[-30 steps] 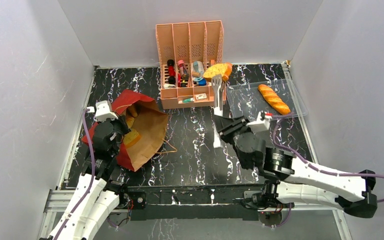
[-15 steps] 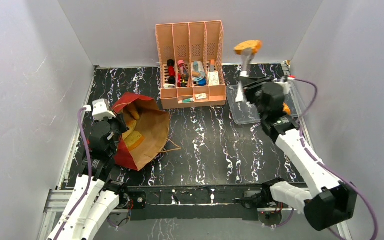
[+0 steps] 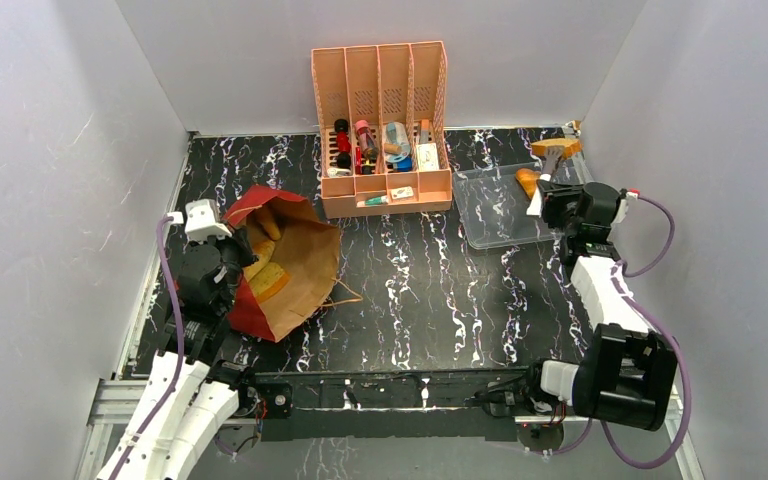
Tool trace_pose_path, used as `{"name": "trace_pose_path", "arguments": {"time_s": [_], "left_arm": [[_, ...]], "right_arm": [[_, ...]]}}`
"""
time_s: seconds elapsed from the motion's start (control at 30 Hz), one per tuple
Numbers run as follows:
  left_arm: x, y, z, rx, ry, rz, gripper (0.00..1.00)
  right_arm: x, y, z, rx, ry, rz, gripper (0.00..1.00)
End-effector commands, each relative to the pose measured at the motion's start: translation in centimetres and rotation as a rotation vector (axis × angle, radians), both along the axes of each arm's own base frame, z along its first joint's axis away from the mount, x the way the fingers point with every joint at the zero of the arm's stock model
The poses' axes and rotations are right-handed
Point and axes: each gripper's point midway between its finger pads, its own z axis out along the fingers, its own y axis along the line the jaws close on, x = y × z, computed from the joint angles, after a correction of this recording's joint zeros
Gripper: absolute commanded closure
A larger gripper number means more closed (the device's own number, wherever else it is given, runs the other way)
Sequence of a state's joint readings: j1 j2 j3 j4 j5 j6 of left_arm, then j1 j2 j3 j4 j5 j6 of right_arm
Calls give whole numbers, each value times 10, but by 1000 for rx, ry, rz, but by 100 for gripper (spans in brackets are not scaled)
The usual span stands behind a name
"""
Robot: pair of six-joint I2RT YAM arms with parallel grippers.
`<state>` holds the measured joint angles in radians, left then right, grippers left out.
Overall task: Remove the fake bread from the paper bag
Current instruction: Place the fake bread in the container.
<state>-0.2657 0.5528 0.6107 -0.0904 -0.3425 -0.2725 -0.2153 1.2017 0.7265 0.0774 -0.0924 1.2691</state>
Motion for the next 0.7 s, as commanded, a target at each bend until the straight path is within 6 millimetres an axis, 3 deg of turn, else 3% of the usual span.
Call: {"name": "trace_pose_path", "arguments": {"time_s": [0.0,0.27,0.67], "left_arm": [[3,-5,14,-16,-73,-26,100],[4,-8,22,7,-89,-52,100],[0,-9,32,21,-110,-73,100]], "right_arm": [[16,-19,39,-11,-172,-16,100],[17,-30,-4,26,-104,-73,100],[16,-45,-32,34,-65,-139,100]]}}
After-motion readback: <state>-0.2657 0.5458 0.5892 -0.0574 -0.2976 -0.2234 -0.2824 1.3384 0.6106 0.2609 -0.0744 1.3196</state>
